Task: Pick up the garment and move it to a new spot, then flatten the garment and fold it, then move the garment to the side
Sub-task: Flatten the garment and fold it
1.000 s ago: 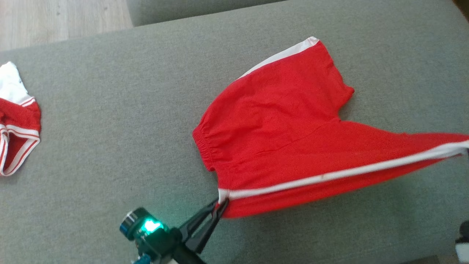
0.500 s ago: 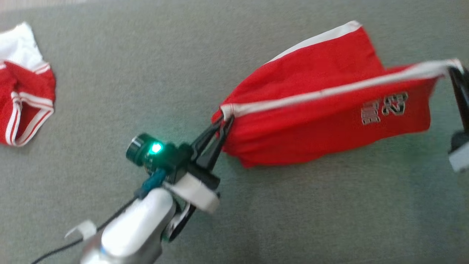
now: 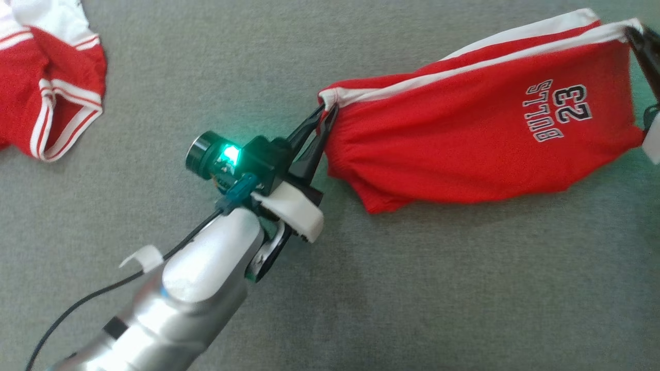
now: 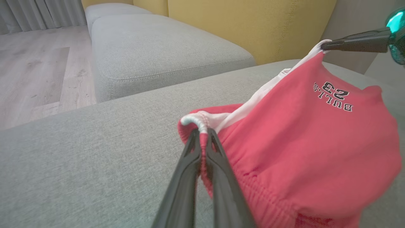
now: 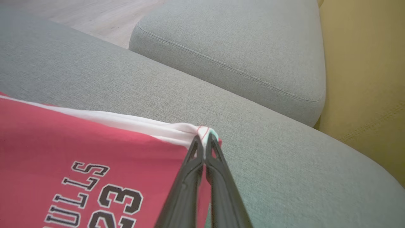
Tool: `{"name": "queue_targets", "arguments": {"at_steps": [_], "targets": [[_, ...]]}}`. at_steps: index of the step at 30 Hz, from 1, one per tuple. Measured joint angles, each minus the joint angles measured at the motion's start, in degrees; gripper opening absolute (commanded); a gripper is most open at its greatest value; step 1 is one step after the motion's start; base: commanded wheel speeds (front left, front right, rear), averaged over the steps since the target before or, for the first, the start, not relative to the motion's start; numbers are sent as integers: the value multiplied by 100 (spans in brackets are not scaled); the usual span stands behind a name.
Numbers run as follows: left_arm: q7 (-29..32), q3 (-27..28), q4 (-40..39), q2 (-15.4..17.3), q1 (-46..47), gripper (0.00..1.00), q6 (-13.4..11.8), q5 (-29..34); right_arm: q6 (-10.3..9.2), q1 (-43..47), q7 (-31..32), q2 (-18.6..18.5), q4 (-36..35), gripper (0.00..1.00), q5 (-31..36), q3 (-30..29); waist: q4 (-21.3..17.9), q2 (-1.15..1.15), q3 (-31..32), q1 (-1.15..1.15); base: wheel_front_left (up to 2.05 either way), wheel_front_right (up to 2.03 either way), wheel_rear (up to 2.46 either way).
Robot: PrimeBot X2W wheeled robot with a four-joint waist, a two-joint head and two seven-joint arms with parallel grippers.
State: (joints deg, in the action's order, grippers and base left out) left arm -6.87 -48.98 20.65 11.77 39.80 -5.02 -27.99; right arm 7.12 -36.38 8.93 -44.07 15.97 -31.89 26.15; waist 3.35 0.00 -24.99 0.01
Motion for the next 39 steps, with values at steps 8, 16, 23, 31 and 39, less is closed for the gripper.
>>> {"name": "queue_targets", "arguments": {"at_steps": [8, 16, 23, 31, 39], "targets": [[-92, -24, 447, -303, 268, 62, 40, -1, -1, -703, -709, 70, 725, 100, -46, 609, 175, 0, -217, 0, 0, 0, 0], [-711, 315, 576, -388, -182, 100, -646, 55, -1, -368, -1734, 606, 1015, 100, -617, 839, 100, 0, 95, -2, 0, 0, 0], [-786, 1382, -1073, -480, -1356, 100, -1450, 956, -1, 195, -1722, 990, 1711, 100, -1058, 466, 70, 0, 377, -2, 0, 0, 0], [-786, 2003, -1733, -683, -2701, 100, -1307, 1459, -1, 505, -1106, 1163, 2971, 100, -1720, -141, 492, 0, 630, -2, 0, 0, 0], [-786, 2307, -1818, -825, -2985, 100, -1102, 1713, -2, 615, -593, 1230, 2829, 0, -2471, -141, 759, 0, 845, -2, 0, 0, 0]]}}
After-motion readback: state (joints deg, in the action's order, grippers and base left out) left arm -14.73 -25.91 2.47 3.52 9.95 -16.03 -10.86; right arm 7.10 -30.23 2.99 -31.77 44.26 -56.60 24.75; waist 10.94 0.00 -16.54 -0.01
